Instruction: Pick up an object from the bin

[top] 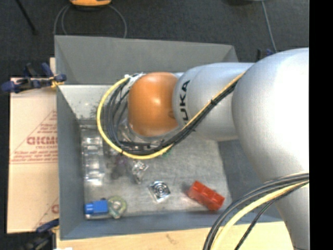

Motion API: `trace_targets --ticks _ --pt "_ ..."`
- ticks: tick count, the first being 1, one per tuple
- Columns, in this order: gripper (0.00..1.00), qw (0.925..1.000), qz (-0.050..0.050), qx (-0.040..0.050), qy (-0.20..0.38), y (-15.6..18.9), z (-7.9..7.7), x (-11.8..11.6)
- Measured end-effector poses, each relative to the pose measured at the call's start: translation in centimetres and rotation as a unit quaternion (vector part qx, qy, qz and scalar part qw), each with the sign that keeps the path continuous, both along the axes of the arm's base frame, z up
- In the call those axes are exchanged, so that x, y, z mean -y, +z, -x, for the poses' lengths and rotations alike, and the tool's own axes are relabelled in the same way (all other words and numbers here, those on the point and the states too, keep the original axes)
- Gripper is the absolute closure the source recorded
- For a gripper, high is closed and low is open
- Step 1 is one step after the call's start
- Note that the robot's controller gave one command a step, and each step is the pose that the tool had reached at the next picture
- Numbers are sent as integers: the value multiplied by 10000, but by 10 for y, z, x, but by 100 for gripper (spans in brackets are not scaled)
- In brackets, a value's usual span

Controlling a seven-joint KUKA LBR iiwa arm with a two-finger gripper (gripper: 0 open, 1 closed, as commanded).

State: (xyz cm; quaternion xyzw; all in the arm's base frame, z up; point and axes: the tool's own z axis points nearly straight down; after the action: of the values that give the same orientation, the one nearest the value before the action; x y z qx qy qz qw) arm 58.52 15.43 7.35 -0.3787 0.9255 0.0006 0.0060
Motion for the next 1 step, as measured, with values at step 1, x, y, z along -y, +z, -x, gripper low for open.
trace_targets --ticks 1 --pt "100 10000 -7 22 -9 3 -2 -1"
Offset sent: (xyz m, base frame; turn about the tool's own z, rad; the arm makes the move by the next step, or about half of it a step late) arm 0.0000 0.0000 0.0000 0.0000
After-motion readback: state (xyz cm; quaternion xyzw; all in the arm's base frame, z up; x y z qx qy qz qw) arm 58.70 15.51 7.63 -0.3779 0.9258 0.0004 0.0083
